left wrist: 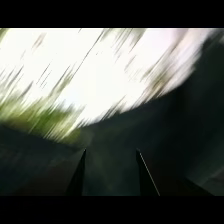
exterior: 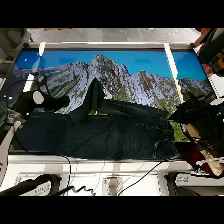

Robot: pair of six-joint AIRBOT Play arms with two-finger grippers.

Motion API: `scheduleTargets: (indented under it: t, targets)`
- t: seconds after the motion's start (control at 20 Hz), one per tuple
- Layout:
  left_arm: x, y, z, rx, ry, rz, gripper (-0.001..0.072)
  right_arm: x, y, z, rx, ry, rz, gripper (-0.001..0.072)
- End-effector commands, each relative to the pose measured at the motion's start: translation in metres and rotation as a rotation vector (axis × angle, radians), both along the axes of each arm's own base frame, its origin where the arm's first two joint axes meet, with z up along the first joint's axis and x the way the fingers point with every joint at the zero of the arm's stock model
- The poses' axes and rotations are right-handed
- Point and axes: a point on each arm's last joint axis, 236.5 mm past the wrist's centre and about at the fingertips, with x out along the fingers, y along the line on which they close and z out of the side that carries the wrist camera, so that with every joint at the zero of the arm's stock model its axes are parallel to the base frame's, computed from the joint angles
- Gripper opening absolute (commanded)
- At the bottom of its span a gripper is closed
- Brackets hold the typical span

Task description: Fold the clothes and pants, and hang the long-sleeved shirts on hangers.

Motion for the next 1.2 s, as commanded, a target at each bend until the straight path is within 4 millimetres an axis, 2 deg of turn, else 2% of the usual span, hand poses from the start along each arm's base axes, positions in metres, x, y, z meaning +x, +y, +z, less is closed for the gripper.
scheduleTargets:
  t: [0.0, 0.1, 0.15, 0.35, 0.6, 1.0, 1.15]
  targets:
    - [-0.071, 0.006, -0.036, 0.017, 0.328, -0.226, 0.0381, 0.002, -0.001, 0.0, -0.005, -0.006, -0.006, 0.0438]
    - [-0.075, -0.007, -0.049, -0.05, 0.375, -0.222, 0.0482, 0.002, -0.001, 0.0, -0.004, -0.005, -0.005, 0.0438]
    - [-0.073, -0.013, -0.054, -0.091, 0.382, -0.205, 0.049, 0.002, -0.001, 0.0, -0.005, -0.006, -0.005, 0.0438]
    - [-0.049, -0.041, -0.064, -0.281, 0.343, -0.098, 0.049, 0.002, -0.001, 0.0, -0.005, -0.006, -0.005, 0.0438]
    - [-0.014, -0.05, -0.057, -0.353, 0.218, 0.001, 0.049, 0.002, -0.001, 0.0, -0.005, -0.006, -0.005, 0.0438]
    - [0.005, -0.059, -0.05, -0.402, 0.15, 0.044, 0.0484, 0.001, -0.001, 0.0, -0.004, -0.005, -0.005, 0.0438]
    - [0.008, -0.066, -0.055, -0.41, 0.15, 0.041, 0.0485, 0.002, -0.001, 0.0, -0.004, -0.006, -0.006, 0.0438]
